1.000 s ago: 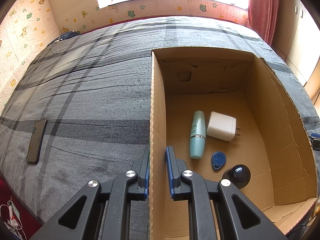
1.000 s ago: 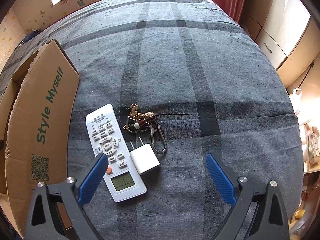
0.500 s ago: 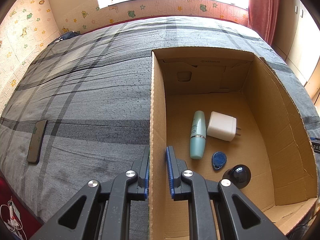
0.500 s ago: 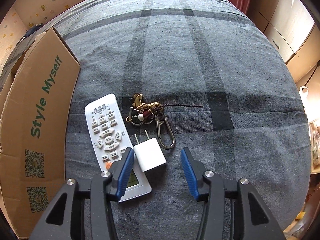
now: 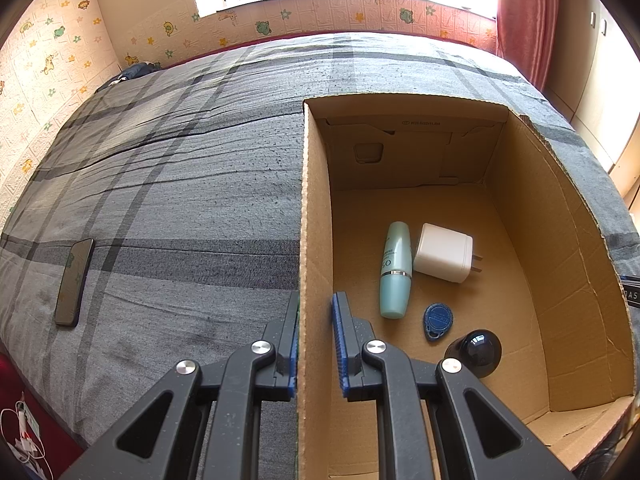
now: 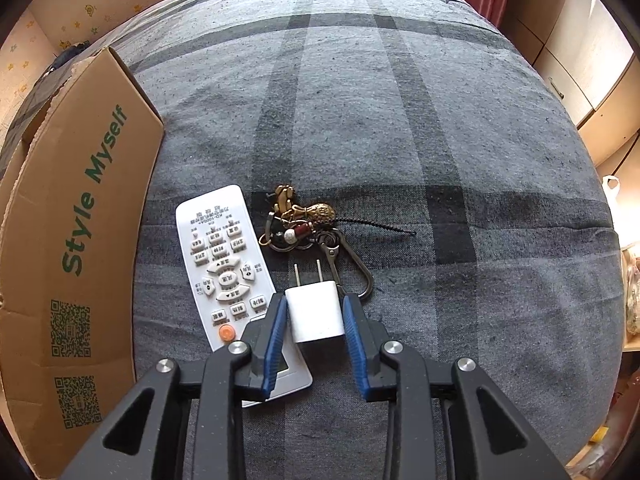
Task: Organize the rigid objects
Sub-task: 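Close the right gripper on the small white plug, then lift the small white plug and carry it into the box with the right gripper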
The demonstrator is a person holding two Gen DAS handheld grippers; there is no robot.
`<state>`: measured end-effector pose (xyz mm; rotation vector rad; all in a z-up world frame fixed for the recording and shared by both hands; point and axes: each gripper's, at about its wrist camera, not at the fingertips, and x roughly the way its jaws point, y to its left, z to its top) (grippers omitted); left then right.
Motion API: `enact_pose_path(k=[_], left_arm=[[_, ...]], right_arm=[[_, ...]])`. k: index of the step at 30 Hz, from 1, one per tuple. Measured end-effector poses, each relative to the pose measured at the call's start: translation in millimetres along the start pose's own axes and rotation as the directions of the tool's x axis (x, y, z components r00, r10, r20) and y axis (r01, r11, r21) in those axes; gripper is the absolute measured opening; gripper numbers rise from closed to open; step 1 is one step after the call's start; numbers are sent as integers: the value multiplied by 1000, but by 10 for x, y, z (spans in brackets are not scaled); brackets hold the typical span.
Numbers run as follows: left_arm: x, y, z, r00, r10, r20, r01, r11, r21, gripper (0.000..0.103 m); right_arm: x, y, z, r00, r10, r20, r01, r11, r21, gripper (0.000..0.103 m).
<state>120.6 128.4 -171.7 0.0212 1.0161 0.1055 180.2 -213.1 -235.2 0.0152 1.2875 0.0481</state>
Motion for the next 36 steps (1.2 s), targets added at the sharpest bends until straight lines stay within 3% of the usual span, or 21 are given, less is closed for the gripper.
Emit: enact_pose_path(k=[12, 24, 36], left_arm=[[3, -9, 9, 1000, 5, 0, -5, 1000, 4, 15], [-2, -29, 3, 1000, 5, -1, -5, 1000, 4, 15], [-1, -34, 4, 1000, 4, -1, -4, 1000, 4, 15]], right_arm=[[-90, 67, 54, 1000, -21, 4, 21, 1000, -6, 29], [-518, 38, 130, 999, -23, 46, 24, 1000, -16, 29], [-1045, 303, 205, 994, -15, 104, 24, 996, -88, 29]])
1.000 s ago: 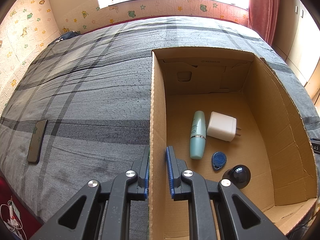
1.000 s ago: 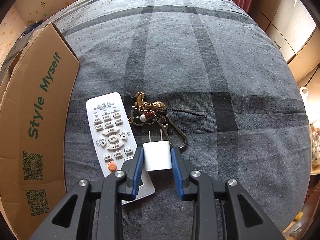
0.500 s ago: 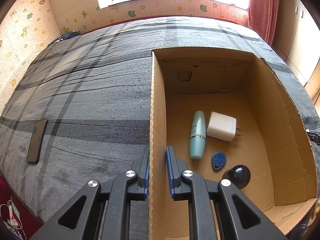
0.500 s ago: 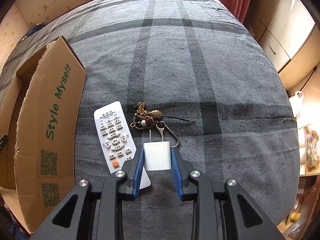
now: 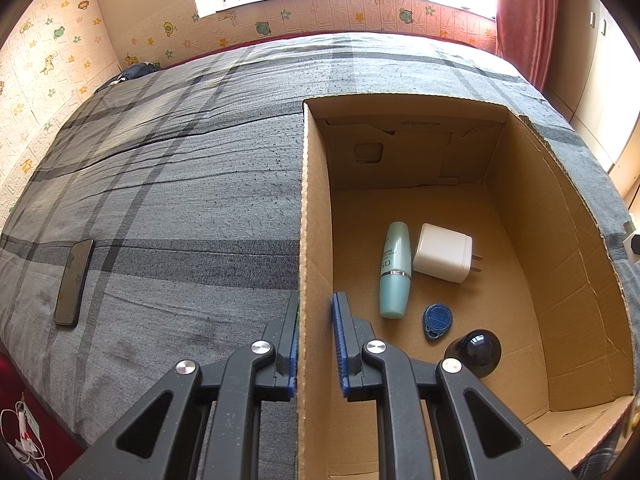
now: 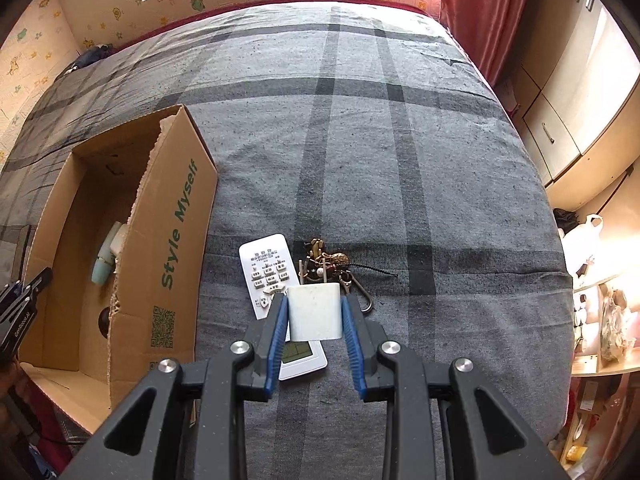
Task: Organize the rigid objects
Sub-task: 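Lift the small white plug and carry it into the box with the right gripper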
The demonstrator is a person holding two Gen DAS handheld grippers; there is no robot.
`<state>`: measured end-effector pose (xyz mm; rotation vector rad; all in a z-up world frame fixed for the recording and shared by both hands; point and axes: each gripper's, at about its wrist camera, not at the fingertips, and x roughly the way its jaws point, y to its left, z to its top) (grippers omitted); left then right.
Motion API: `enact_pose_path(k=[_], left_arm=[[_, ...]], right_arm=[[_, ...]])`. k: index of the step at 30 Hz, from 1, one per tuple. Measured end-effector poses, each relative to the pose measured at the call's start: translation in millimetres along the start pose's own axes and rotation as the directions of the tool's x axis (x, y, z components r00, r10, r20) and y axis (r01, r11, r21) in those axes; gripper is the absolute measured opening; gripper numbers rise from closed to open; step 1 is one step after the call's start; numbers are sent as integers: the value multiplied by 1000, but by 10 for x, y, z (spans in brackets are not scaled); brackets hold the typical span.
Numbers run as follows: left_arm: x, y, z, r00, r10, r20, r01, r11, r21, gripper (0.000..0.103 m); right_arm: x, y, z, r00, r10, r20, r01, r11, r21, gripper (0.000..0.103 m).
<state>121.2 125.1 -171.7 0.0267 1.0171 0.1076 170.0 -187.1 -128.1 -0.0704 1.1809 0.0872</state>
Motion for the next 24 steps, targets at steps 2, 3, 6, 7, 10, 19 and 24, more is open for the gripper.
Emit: enact_pose_path(k=[2, 3, 6, 7, 10, 19, 24], left_arm=[[0, 1, 0, 1000, 0, 0, 0, 1000, 0, 15], [-2, 1, 0, 1000, 0, 0, 0, 1000, -1, 15], [-2, 3, 0, 1000, 1, 0, -1, 1000, 1, 15], [-3, 0, 2, 1000, 0, 0, 0, 1000, 1, 15], [-3, -2, 2, 1000, 1, 0, -1, 1000, 1, 15], [-3, -1, 2, 1000, 1, 0, -1, 1000, 1, 15], [-3, -3, 5, 1000, 0, 0, 0, 1000, 0, 15]], right_arm=[[-83, 50, 27, 1000, 3, 13, -3, 1000, -15, 29], [-118, 83, 46, 1000, 4, 17, -4, 1000, -24, 29], [-209, 173, 94, 999, 0, 35, 2, 999, -50, 29], [-238, 203, 112, 999, 3, 40, -1, 999, -54, 29], [-326, 290, 160, 998, 11, 57, -7, 997, -75, 29], [-509, 641, 258, 994, 53, 95, -39, 989, -143, 29], [-551, 856, 301, 991, 83, 102, -64, 982, -180, 29]])
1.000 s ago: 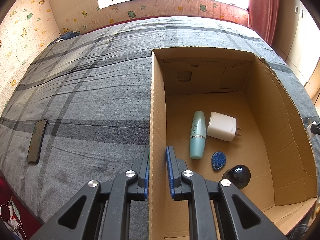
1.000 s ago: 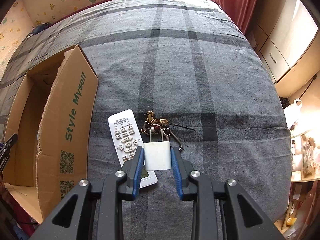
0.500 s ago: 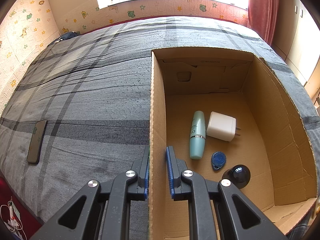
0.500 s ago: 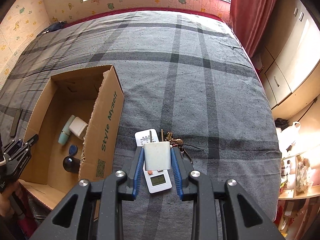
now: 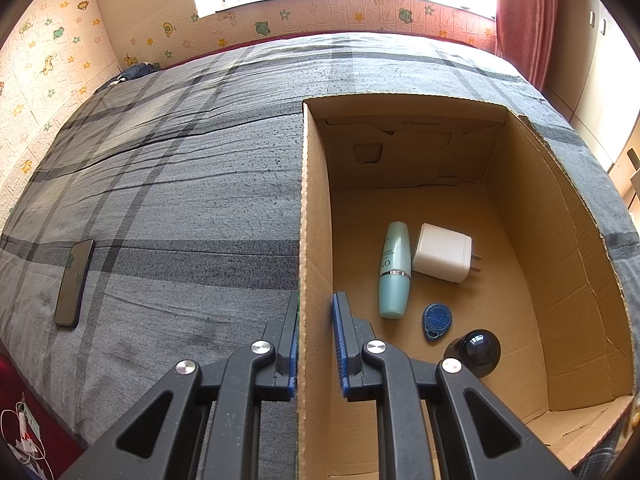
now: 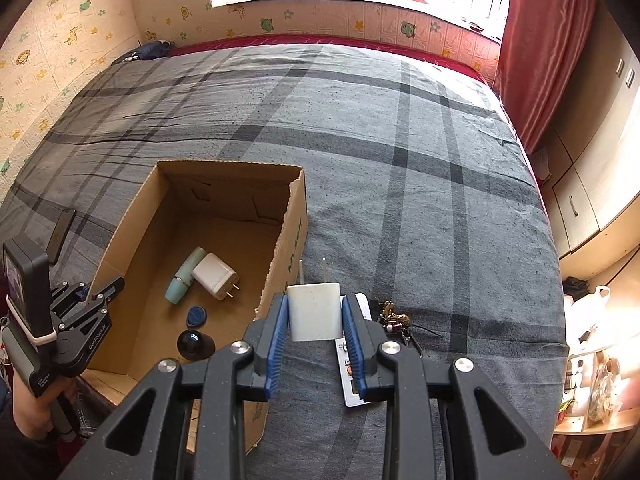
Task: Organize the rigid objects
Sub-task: 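Lift the small white plug and carry it into the box with the right gripper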
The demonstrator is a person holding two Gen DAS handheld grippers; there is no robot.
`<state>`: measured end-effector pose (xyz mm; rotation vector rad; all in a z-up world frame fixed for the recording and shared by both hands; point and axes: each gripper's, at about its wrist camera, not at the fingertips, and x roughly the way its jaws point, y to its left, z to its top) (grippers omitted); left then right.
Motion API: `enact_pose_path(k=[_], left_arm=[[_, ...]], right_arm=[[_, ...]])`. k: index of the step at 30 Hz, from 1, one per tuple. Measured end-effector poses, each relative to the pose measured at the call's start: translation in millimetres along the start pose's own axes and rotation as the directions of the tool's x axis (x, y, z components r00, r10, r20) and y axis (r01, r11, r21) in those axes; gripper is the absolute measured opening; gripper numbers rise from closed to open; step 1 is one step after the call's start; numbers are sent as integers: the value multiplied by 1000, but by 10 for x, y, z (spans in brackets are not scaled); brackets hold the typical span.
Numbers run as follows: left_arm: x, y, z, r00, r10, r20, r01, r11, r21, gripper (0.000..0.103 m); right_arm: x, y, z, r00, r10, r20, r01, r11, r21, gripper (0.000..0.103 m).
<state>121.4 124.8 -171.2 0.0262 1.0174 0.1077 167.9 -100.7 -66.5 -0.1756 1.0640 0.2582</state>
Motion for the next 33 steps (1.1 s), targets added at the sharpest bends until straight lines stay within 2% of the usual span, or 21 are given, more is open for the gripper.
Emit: enact_pose_path(k=[16, 25, 33], left_arm=[[-8, -8, 5, 1000, -2, 0, 2, 1000, -1, 15], [-8, -3, 7, 1000, -3, 0, 3, 1000, -2, 15], [-9, -3, 7, 1000, -3, 0, 3, 1000, -3, 15]], right_arm=[[209, 631, 139, 996, 89, -15, -90, 993, -78, 29], [517, 826, 157, 992, 101, -69, -107, 991, -85, 29], [911, 919, 103, 984, 94, -152, -105, 992, -66, 29]])
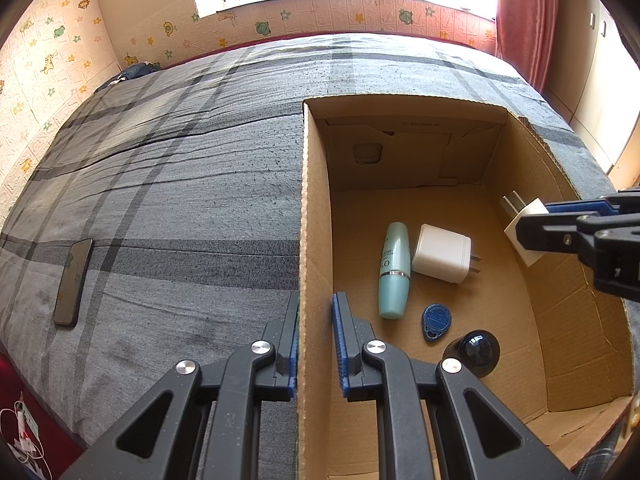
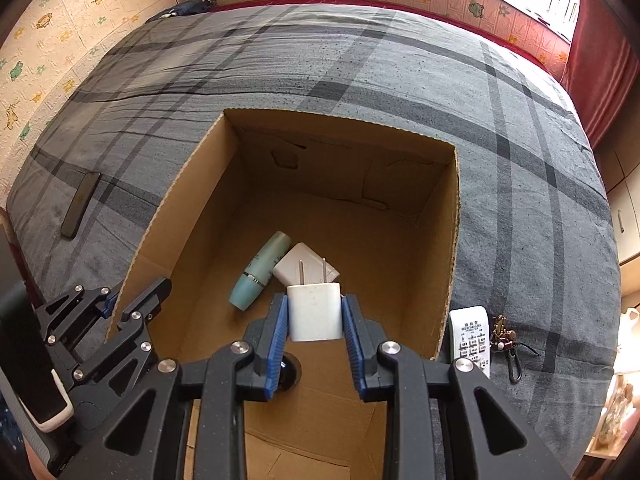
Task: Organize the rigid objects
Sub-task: 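Lift the small white plug and carry it into the box with the right gripper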
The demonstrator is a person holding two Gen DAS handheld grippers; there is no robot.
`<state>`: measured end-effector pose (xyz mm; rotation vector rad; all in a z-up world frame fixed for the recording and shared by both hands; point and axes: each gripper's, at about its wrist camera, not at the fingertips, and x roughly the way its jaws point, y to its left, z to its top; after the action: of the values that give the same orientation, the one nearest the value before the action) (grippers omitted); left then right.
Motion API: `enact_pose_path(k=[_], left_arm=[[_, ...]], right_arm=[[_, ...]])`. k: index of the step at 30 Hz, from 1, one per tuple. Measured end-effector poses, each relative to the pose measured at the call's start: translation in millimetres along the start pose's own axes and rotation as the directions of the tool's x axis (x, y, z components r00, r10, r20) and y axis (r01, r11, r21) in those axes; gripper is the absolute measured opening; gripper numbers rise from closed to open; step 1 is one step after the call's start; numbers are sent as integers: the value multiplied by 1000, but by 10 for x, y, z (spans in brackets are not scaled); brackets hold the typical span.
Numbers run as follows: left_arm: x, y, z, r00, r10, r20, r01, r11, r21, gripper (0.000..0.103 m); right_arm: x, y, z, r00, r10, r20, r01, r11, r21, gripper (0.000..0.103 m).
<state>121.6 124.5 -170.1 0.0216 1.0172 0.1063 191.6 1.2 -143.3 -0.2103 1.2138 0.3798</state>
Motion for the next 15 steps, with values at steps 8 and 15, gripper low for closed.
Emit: enact_pose_path(k=[8, 15], left_arm=[[-1, 0, 0, 1000, 1, 0, -1, 1000, 1, 15], [0, 0, -1, 1000, 0, 0, 0, 1000, 0, 15]], right_arm=[[364, 37, -48, 997, -7, -83, 8, 1000, 7, 29], [563, 83, -97, 992, -24, -127, 23, 1000, -3, 29]])
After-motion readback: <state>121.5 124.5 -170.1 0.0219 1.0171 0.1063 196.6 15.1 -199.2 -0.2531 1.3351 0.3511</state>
